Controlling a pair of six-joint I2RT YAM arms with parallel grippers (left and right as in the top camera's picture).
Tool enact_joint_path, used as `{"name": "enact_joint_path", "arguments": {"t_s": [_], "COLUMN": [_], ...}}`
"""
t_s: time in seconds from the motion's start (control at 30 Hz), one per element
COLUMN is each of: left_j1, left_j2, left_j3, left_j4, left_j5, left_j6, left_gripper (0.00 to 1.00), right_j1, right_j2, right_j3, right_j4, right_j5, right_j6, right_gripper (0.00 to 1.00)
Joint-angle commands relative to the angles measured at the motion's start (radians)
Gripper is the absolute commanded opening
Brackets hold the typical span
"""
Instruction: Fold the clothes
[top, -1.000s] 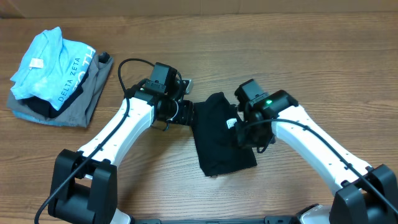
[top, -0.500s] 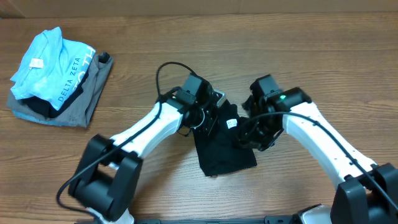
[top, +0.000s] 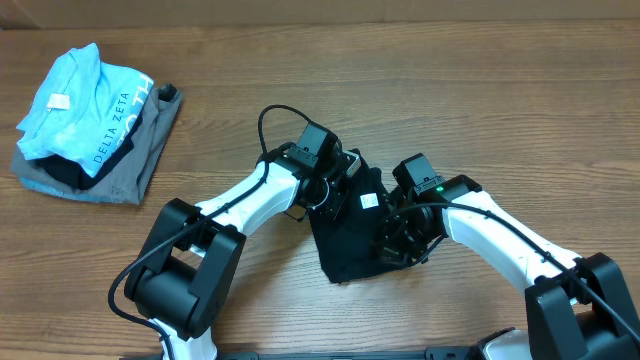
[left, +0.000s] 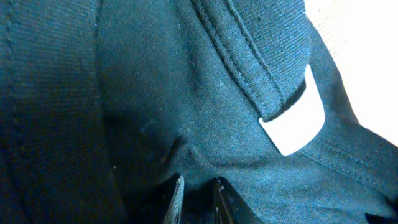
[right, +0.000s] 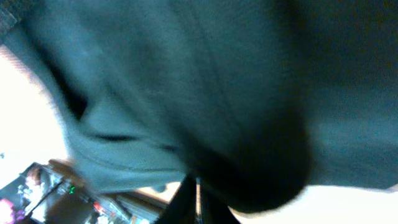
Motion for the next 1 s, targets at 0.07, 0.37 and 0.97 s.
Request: {"name": "enact_joint_path", "arguments": {"t_s": [0.07, 0.37, 0.97], "left_j1": [0.0, 0.0, 0.012], "left_j2": [0.021, 0.021, -0.024], "left_j3": [0.0, 0.0, 0.354], "left_j4": [-0.003, -0.003, -0.377], "left_j5": [-0.02, -0.019, -0.051], "left_j6": [-0.008, -0.011, -0.002], "left_gripper": [0.24, 0.25, 0.44], "right_j1": [-0.077, -0.176, -0.051], "right_j2": [-0.019, -0.073, -0.053], "right_j3": [0.038, 0.113, -0.07], "right_j4": [-0.08, -0.175, 0.098], "right_j5": [0.115, -0.052, 0.002], "right_j6": [-0.032, -0.222, 0.059], "right_gripper": [0.04, 0.25, 0.39]}}
